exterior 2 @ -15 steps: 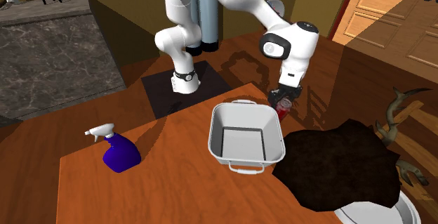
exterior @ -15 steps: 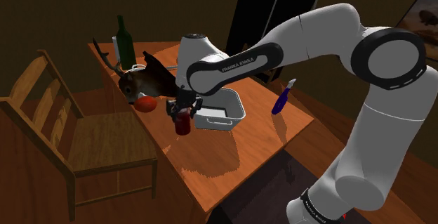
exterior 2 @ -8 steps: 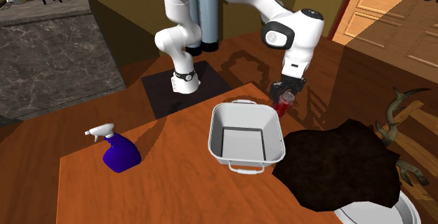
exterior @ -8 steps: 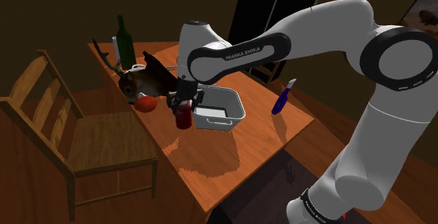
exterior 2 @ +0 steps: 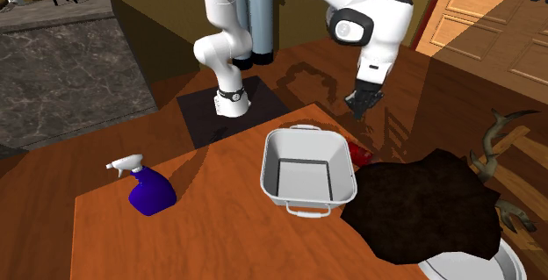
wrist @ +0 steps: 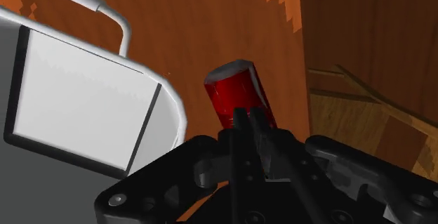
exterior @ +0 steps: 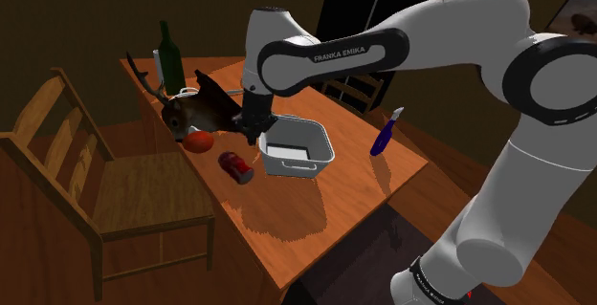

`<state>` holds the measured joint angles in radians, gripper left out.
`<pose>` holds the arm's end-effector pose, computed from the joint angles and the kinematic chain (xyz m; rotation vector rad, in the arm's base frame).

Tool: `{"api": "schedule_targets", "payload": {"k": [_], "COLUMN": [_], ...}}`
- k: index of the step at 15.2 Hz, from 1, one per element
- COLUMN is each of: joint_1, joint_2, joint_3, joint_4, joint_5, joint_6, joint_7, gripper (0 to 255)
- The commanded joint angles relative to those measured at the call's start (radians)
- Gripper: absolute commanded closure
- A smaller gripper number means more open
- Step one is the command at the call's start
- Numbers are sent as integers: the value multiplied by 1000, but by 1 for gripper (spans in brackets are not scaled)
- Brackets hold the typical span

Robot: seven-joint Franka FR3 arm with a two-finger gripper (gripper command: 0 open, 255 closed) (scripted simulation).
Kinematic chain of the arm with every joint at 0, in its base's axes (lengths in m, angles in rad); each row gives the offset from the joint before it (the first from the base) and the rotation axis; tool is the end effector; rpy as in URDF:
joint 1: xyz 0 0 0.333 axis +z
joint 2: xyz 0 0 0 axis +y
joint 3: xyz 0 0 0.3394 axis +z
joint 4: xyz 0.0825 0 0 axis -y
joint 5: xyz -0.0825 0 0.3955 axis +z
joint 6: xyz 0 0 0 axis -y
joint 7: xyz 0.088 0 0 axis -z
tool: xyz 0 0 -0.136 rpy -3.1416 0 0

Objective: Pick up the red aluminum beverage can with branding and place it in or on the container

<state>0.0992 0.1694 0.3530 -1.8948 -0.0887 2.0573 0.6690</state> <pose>0.5570 0.2547 0.4084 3.1141 -0.2814 0.0228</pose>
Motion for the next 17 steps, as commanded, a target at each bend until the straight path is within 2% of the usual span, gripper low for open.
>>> {"api": "schedule_targets", "payload": {"k": [1, 2, 3, 14, 17], "joint_1": [-1, 0, 0, 39, 42], "joint_2": [-10, -7, -7, 308, 333], "joint_3": [1, 1, 1, -38, -45], "joint_4": [16, 5, 5, 96, 90], "joint_5": [5, 3, 3, -188, -200], "joint_6": [-26, -11, -11, 195, 224], "joint_7": [-3, -1, -1, -88, -81], "gripper": [255, 255, 0, 0, 0]}}
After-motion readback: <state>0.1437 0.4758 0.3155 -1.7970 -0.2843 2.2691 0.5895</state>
